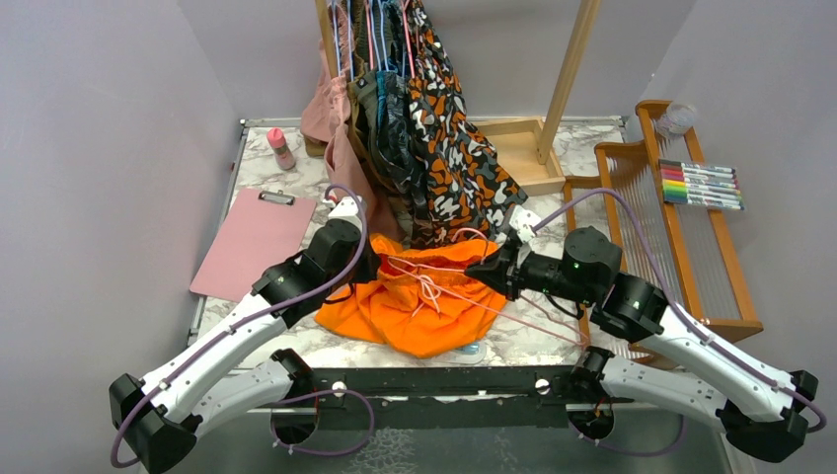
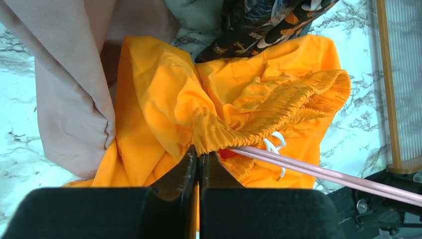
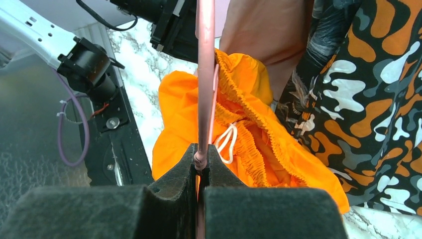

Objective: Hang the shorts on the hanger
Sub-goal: Hang the shorts on the hanger.

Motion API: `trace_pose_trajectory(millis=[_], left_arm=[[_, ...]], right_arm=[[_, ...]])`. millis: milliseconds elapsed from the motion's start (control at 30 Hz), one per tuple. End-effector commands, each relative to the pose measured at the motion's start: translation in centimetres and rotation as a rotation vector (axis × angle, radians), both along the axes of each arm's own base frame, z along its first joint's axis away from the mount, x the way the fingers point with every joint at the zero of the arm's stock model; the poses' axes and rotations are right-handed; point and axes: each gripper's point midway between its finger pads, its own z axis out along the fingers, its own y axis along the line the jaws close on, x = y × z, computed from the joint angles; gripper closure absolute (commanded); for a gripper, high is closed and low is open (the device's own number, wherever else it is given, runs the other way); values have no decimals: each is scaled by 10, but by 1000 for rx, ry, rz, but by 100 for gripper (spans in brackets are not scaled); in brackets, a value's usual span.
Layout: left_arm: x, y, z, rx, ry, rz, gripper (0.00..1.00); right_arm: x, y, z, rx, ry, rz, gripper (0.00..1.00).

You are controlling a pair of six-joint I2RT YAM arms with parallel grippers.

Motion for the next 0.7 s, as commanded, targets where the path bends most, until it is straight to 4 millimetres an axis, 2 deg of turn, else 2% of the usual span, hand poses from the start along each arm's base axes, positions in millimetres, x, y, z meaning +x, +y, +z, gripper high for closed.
trace_pose_trajectory(millis=[0, 233, 567, 667], left_arm=[[-3, -6, 13, -22, -15, -52, 100], [-4, -12, 19, -39, -14, -79, 100], [-6, -22, 49, -110, -49, -113, 100], [-11, -32, 56, -156, -27, -153, 100]], right_arm=[[1, 12, 21, 72, -93, 47, 99], [10, 22, 12, 46, -117, 58, 99], [12, 29, -17, -28, -117, 94, 99], [10, 43, -24, 8, -75, 126, 99]])
